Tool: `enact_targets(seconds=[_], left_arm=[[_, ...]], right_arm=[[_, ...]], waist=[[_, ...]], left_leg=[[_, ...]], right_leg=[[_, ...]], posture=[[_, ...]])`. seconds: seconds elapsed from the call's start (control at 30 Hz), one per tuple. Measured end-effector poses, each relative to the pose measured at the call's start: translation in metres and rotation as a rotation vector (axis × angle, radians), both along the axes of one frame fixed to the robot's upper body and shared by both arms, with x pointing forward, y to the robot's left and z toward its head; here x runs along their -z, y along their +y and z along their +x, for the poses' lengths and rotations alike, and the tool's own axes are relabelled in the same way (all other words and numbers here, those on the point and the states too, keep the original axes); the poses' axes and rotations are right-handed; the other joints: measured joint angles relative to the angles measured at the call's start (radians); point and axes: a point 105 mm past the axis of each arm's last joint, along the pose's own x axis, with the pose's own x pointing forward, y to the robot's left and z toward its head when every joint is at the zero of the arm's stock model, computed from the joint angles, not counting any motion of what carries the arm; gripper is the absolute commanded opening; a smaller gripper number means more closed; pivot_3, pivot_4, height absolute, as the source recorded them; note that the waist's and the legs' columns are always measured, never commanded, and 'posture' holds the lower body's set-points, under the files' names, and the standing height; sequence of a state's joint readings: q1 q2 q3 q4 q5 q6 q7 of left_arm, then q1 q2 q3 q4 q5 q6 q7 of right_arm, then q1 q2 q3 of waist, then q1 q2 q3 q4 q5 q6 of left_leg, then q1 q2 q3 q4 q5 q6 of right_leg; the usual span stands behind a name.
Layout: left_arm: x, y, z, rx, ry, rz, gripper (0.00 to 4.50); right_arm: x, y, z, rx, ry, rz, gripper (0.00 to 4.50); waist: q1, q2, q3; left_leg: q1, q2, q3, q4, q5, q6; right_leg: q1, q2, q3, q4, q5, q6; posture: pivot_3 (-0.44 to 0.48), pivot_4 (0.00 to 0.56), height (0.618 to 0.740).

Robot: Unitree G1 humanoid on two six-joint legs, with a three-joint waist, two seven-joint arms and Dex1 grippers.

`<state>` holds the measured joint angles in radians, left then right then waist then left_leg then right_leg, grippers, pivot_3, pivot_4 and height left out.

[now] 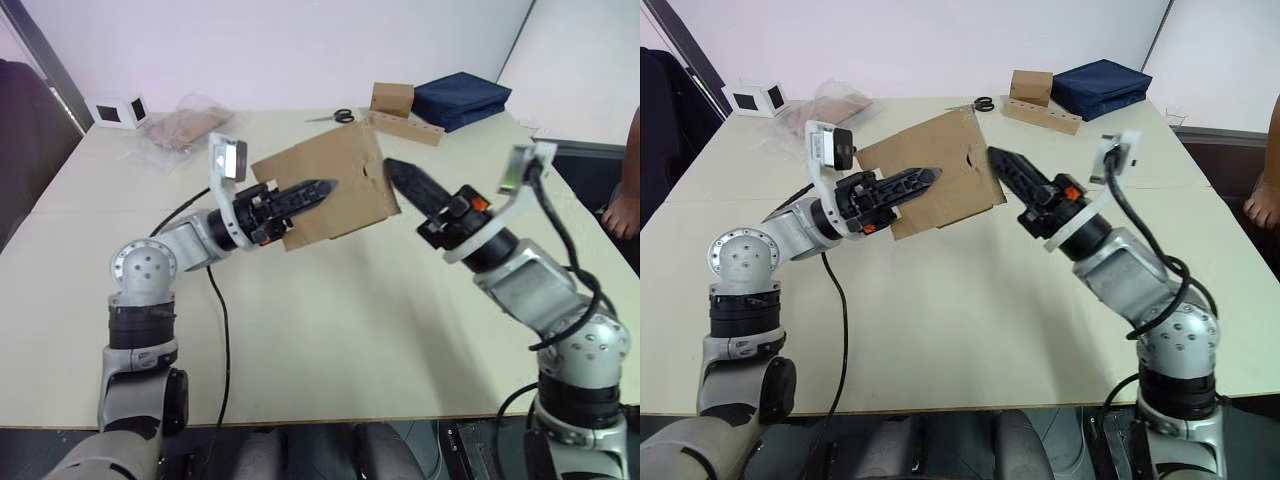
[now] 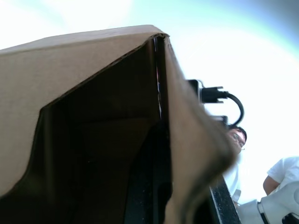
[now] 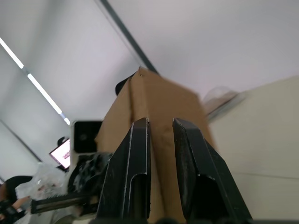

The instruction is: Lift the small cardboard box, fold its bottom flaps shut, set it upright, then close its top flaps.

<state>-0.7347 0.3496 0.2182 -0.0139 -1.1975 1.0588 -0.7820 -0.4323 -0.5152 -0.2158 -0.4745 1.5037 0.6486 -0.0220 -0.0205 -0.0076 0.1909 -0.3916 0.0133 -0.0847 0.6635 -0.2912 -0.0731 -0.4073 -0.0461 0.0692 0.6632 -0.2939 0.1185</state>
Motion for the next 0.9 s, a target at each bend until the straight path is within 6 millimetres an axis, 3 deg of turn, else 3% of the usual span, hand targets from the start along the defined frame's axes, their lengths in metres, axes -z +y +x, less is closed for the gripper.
enact_targets(seconds=[0.1,0.23,0.27,0.33,0.4,0.6,0.9], left_arm=[[0.000,0.001,0.000,0.001,-0.002,0.001,0.00],[0.000,0.000,0.000,0.002,-0.002,0.002,0.00],[0.000,0.001,0.000,0.001,-0.003,0.002,0.00],[-0.001,0.001,0.000,0.001,-0.004,0.003,0.00],[-0.001,0.000,0.000,0.002,-0.006,0.003,0.00],[-0.003,0.000,-0.001,0.009,-0.014,0.004,0.00],[-0.001,-0.001,-0.001,0.009,-0.015,0.018,0.00]], right_arm=[[0.000,-0.012,0.006,0.031,0.001,0.007,0.77],[0.002,-0.013,0.008,0.040,-0.005,-0.005,0.77],[0.003,-0.011,0.008,0.038,-0.005,-0.010,0.77],[0.007,-0.003,0.008,0.024,-0.004,-0.033,0.26],[0.009,0.004,0.006,0.004,-0.007,-0.050,0.06],[0.007,0.030,-0.007,-0.076,-0.055,-0.092,0.06],[0.008,0.025,-0.006,-0.053,-0.078,-0.167,0.06]], waist=[[0.000,0.000,0.000],[-0.001,0.000,0.000],[-0.001,0.000,0.000],[-0.001,0.000,0.000],[-0.001,0.000,0.000],[0.000,0.000,0.000],[0.000,0.000,0.000]], left_leg=[[0.000,0.000,0.000,0.000,0.000,0.000],[0.000,0.000,0.000,0.000,0.000,0.000],[0.000,0.000,0.000,0.000,0.000,0.000],[0.000,0.000,0.000,0.000,0.000,0.000],[0.000,0.000,0.000,0.000,0.000,0.000],[0.000,0.000,0.000,0.000,0.000,0.000],[0.000,0.000,0.000,0.000,0.000,0.000]], right_leg=[[0.000,0.000,0.000,0.000,0.000,0.000],[0.000,0.000,0.000,0.000,0.000,0.000],[0.000,0.000,0.000,0.000,0.000,0.000],[0.000,0.000,0.000,0.000,0.000,0.000],[0.000,0.000,0.000,0.000,0.000,0.000],[0.000,0.000,0.000,0.000,0.000,0.000],[0.000,0.000,0.000,0.000,0.000,0.000]], posture=[[0.000,0.150,0.740],[0.000,0.150,0.740],[0.000,0.150,0.740],[0.000,0.150,0.740],[0.000,0.150,0.740],[0.000,0.150,0.740],[0.000,0.150,0.740]])
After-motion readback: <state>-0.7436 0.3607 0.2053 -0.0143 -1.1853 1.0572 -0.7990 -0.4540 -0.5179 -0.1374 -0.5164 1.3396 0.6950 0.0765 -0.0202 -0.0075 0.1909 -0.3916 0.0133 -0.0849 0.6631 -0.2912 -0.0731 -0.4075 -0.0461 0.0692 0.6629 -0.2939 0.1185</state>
